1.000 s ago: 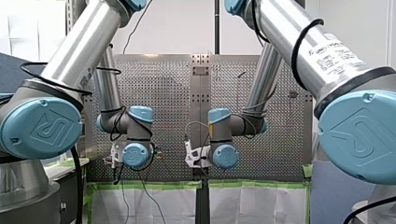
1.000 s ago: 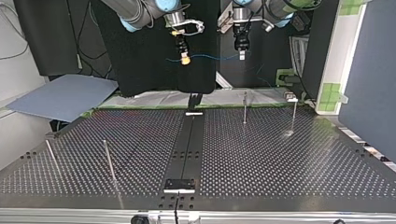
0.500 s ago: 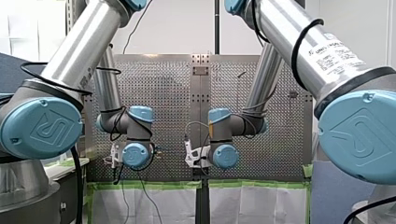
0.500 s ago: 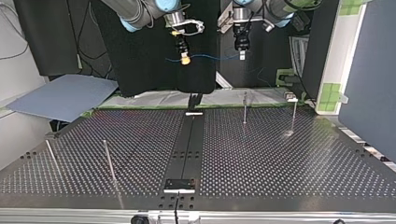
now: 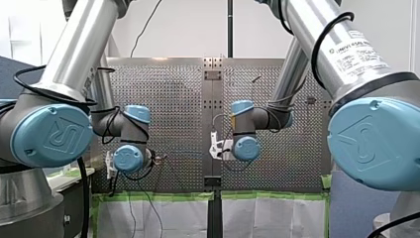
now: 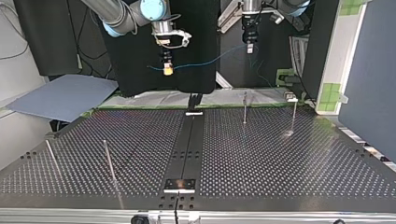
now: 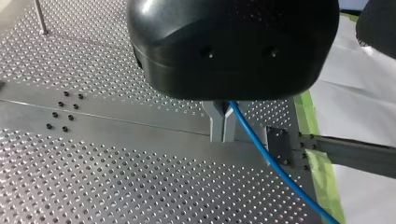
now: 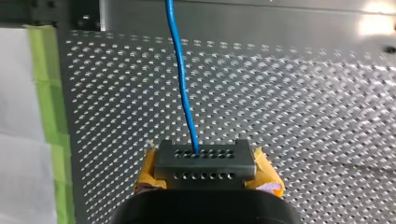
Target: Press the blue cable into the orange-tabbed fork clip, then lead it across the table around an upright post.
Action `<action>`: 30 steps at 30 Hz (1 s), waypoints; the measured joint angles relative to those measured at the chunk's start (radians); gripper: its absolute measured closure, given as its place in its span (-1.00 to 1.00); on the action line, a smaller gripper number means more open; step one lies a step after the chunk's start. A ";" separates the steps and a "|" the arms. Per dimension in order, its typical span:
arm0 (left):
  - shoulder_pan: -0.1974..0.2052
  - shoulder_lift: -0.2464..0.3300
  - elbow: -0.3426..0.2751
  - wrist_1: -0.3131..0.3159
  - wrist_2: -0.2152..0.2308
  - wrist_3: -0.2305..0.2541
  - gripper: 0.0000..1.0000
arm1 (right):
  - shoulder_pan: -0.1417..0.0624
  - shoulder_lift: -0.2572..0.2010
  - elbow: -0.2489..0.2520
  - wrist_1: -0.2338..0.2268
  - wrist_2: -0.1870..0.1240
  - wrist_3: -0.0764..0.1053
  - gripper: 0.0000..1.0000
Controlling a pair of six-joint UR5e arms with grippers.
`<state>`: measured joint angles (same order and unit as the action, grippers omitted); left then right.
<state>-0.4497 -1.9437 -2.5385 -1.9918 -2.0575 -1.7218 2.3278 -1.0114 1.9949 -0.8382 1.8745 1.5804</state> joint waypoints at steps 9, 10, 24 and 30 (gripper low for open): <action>0.010 0.086 -0.035 0.036 0.012 -0.041 1.00 | 0.000 -0.069 -0.005 -0.061 -0.077 0.013 1.00; 0.011 0.089 -0.032 0.045 0.015 -0.042 1.00 | 0.001 -0.065 -0.008 -0.070 -0.083 0.011 1.00; 0.052 0.023 0.006 0.194 0.058 -0.046 1.00 | 0.026 0.056 -0.045 -0.197 -0.162 0.024 1.00; 0.085 -0.033 0.017 0.251 0.068 -0.060 1.00 | 0.043 0.108 -0.061 -0.215 -0.176 0.027 1.00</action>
<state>-0.3644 -1.9763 -2.5215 -1.7410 -1.9900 -1.7817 2.3705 -0.9034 1.9340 -1.0536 1.6984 1.6079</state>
